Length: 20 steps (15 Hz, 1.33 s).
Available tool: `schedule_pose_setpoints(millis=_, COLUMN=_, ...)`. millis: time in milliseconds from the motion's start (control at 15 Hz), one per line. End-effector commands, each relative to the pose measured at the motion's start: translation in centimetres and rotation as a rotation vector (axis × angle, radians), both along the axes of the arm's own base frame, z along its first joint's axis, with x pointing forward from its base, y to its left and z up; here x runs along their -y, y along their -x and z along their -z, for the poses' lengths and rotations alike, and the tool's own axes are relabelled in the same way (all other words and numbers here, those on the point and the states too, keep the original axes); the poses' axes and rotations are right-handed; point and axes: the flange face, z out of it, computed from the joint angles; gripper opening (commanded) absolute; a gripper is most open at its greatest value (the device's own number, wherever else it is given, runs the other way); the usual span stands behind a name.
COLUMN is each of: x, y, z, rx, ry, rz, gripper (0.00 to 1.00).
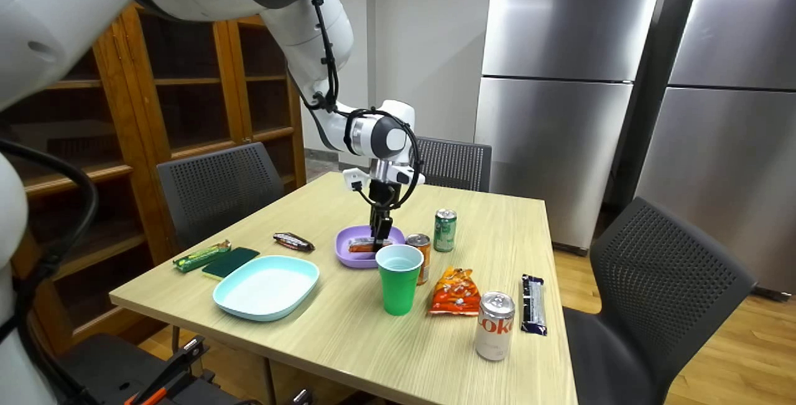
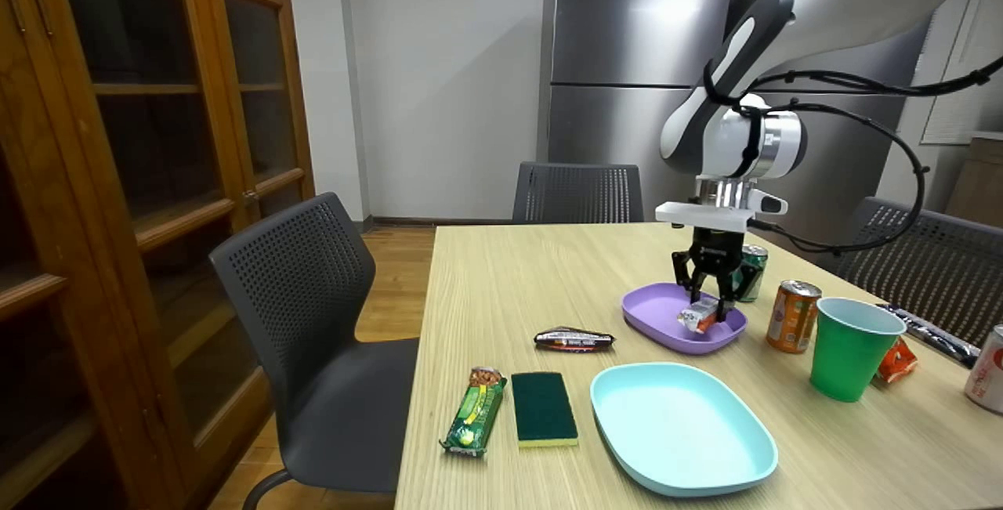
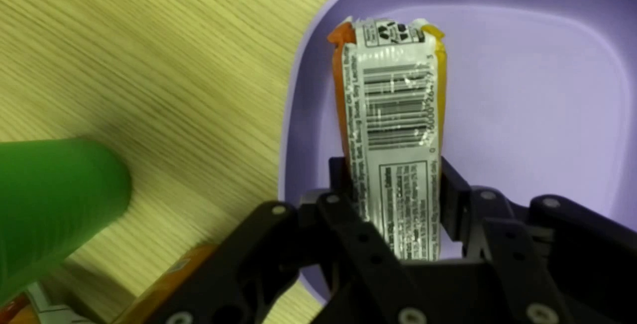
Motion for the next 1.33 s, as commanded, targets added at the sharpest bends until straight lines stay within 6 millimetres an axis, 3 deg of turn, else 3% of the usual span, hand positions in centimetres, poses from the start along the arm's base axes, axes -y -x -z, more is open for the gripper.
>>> schedule_pose_setpoints(millis=0, x=0.1, y=-0.7, z=-0.6, rx=-0.01, ry=-0.012, rz=0.033, gripper=0.19)
schedule_pose_setpoints(millis=67, x=0.0, y=-0.5, z=-0.8, rx=-0.008, ry=-0.012, rz=0.03, gripper=0.19)
schedule_pose_setpoints(millis=200, x=0.0, y=-0.2, z=-0.9, rx=-0.008, ry=-0.006, rz=0.021, gripper=0.69)
schedule_pose_setpoints(millis=333, x=0.1, y=0.0, z=-1.0, rx=-0.01, ry=-0.011, rz=0.02, gripper=0.74)
schedule_pose_setpoints(millis=533, x=0.4, y=0.2, z=-2.1, rx=-0.002, ry=-0.017, rz=0.009, gripper=0.96)
schedule_pose_setpoints(millis=1267, x=2.2, y=2.6, z=-10.1, rx=-0.04, ry=0.005, rz=-0.192, gripper=1.0)
